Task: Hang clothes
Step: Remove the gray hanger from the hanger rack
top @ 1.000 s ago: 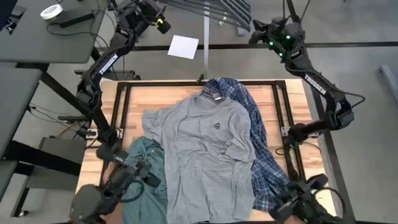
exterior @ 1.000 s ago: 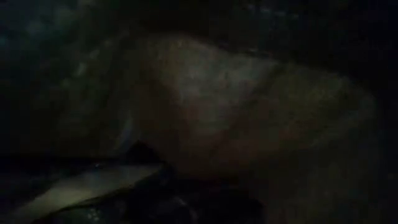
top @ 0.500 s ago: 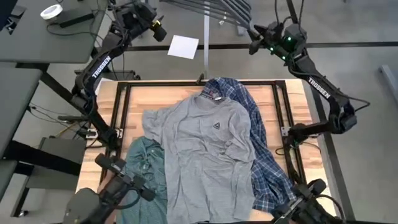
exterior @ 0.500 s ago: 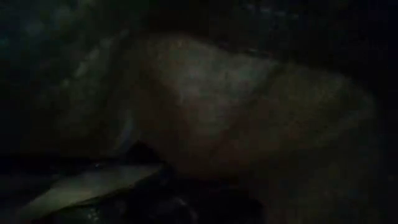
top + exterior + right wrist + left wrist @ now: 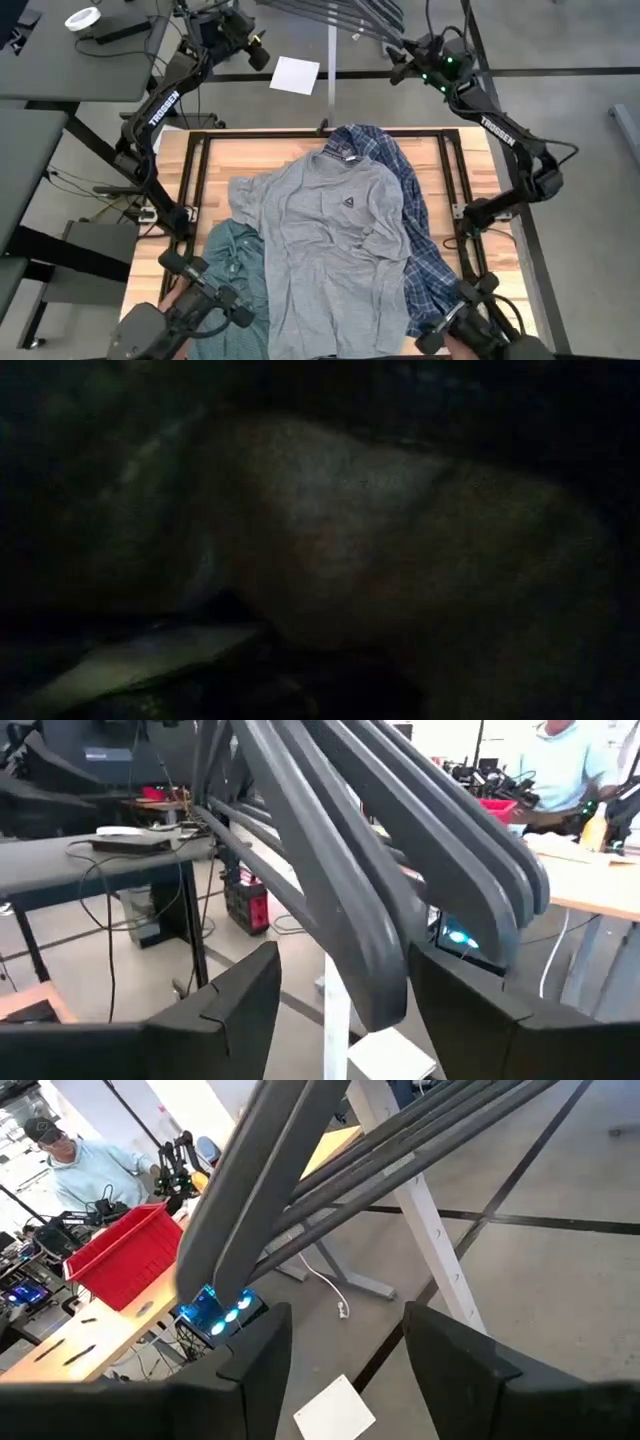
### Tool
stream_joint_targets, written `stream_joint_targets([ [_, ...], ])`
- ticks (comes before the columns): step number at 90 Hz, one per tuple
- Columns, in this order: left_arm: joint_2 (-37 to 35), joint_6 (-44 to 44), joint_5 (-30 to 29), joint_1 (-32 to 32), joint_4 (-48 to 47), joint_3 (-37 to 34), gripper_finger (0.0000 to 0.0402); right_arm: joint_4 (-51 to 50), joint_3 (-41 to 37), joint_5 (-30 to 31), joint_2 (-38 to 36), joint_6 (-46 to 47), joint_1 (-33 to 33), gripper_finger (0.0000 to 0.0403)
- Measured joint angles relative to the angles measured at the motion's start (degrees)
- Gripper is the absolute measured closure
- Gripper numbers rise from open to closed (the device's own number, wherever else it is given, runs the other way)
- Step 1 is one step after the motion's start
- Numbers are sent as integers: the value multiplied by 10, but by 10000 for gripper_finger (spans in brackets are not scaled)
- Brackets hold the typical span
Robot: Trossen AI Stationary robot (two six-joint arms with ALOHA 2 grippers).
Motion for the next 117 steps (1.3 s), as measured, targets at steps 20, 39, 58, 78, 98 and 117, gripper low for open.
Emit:
stream_joint_targets([
  [20,0,-2,1,-3,0,0,225,36,0,-19,0,0,10,252],
  [39,0,-9,1,-3,0,0,225,21,0,-26,2,-10,7,341],
  [58,0,-10,0,-6,1,0,225,19,9,-26,1,-28,5,373],
  [78,-2,16,-1,-19,0,0,225,-20,61,-22,-2,-24,5,373],
  [98,-23,36,-5,-32,-1,0,225,-111,94,-14,-34,-45,24,373],
  [117,-55,37,-6,-33,-22,0,225,-152,95,-12,-87,-50,54,373],
])
